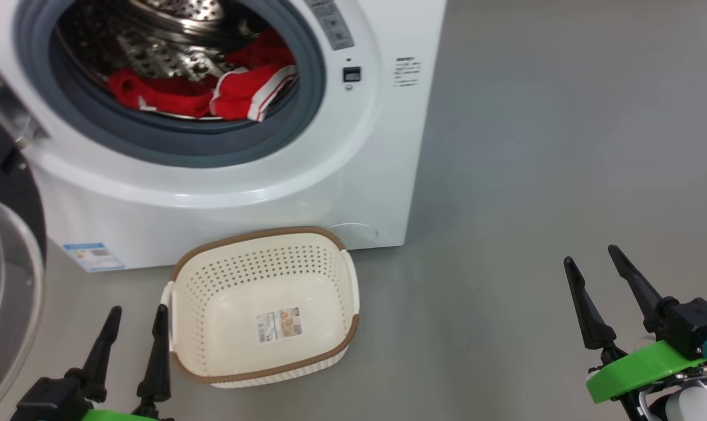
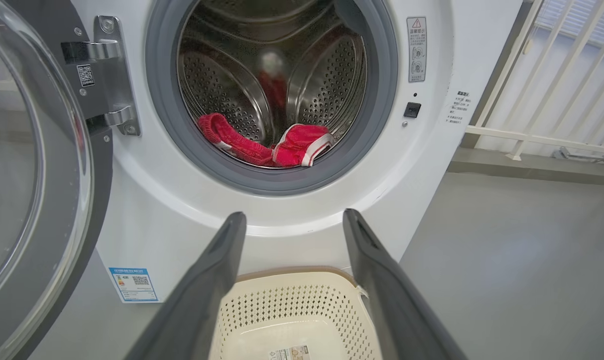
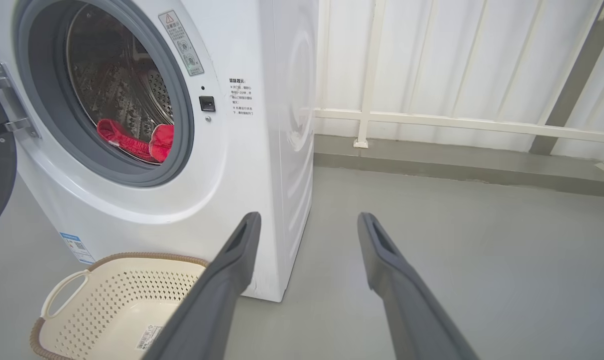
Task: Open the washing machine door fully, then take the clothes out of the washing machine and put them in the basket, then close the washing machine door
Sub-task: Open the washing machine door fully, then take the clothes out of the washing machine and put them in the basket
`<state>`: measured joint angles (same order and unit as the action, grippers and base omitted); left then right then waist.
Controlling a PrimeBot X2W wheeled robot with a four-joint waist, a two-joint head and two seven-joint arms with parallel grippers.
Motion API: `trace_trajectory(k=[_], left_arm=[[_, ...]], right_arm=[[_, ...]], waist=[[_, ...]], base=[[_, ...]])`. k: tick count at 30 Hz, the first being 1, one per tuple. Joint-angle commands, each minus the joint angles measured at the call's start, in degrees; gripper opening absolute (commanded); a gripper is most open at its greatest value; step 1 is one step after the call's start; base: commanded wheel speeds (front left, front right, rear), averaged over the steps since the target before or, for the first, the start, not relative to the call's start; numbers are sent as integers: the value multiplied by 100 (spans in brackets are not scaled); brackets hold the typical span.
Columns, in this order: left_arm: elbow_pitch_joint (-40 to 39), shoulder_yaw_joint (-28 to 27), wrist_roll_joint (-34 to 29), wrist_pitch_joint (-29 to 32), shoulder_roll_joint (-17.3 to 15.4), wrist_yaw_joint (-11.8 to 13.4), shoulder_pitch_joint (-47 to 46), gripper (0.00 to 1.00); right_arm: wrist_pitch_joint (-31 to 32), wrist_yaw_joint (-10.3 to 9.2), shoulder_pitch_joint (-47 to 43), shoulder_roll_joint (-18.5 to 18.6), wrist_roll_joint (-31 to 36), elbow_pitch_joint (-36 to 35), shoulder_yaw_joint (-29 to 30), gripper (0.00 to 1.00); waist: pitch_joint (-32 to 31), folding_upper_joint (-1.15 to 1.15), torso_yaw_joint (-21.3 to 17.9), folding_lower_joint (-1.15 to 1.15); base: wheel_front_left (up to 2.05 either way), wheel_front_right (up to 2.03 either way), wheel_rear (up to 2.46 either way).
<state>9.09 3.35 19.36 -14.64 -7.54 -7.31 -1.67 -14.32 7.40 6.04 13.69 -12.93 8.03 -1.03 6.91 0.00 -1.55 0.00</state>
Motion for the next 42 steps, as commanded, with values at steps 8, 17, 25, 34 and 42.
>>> trace_trajectory(k=[8,17,25,34,42], left_arm=[[-187,-144,-2,-36,-149,-17,-67,100],[-135,-119,-52,-36,-186,-17,-96,100],[-139,-267,-128,-36,-126,-17,-118,100],[-168,-309,-219,-36,-82,-17,-127,100],[-125,-271,-186,-36,-83,-17,-164,100]], right_arm=[[-68,9,-55,42,18,-178,-38,100],[-68,9,-82,2,36,-177,-5,100],[-68,9,-87,-6,50,-176,-15,100],[-68,9,-66,-4,53,-178,-46,100],[-68,9,-33,3,61,-178,-71,100]], waist=[[-57,0,-232,0],[-66,0,-208,0],[-59,0,-157,0],[-19,0,-115,0],[31,0,-84,0]], base=[[0,0,0],[0,0,0],[0,0,0],[0,0,0],[18,-45,27]])
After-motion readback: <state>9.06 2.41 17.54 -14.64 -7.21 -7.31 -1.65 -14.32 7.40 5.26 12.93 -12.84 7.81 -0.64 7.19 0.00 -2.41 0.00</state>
